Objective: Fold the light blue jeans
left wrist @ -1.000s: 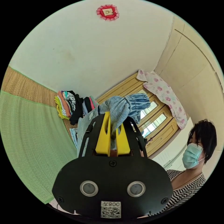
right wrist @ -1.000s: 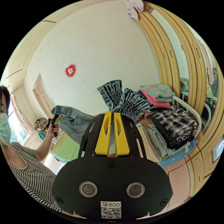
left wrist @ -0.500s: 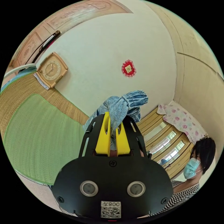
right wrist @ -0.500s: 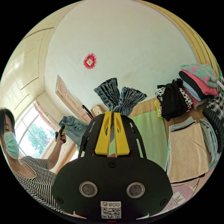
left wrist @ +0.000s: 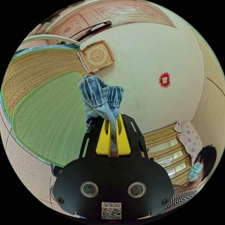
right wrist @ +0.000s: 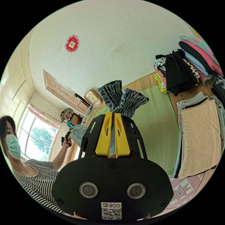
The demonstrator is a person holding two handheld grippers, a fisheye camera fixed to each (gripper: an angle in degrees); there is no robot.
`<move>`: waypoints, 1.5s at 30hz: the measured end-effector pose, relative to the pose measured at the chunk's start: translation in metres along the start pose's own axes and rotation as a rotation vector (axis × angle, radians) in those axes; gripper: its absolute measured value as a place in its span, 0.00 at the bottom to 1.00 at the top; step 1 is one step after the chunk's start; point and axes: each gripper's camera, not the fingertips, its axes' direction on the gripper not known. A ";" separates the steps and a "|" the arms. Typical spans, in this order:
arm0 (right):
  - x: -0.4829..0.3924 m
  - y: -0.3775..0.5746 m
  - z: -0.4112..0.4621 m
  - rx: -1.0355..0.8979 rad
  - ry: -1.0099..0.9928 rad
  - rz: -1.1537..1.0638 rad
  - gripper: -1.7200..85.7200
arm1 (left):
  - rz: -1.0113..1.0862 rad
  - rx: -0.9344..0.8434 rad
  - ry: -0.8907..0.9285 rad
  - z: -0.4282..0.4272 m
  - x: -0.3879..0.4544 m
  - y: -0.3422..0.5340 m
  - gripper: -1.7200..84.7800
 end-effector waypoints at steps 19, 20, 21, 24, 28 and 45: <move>0.155 -0.031 0.043 -0.259 0.228 0.448 0.05 | -0.391 0.053 -0.383 -0.144 -0.087 -0.021 0.13; 0.153 -0.042 0.048 -0.261 0.225 0.437 0.07 | -0.384 0.058 -0.377 -0.147 -0.083 -0.022 0.13; 0.152 -0.048 0.050 -0.265 0.225 0.432 0.07 | -0.375 0.046 -0.359 -0.150 -0.076 -0.022 0.13; 0.150 -0.072 0.060 -0.282 0.240 0.410 0.10 | -0.347 -0.025 -0.332 -0.149 -0.059 -0.017 0.13; 0.153 -0.095 0.055 -0.242 0.287 0.442 0.10 | -0.326 -0.118 -0.309 -0.140 -0.042 -0.011 0.14; 0.164 -0.125 0.052 -0.273 0.294 0.492 0.10 | -0.322 -0.144 -0.474 -0.176 -0.014 -0.029 0.13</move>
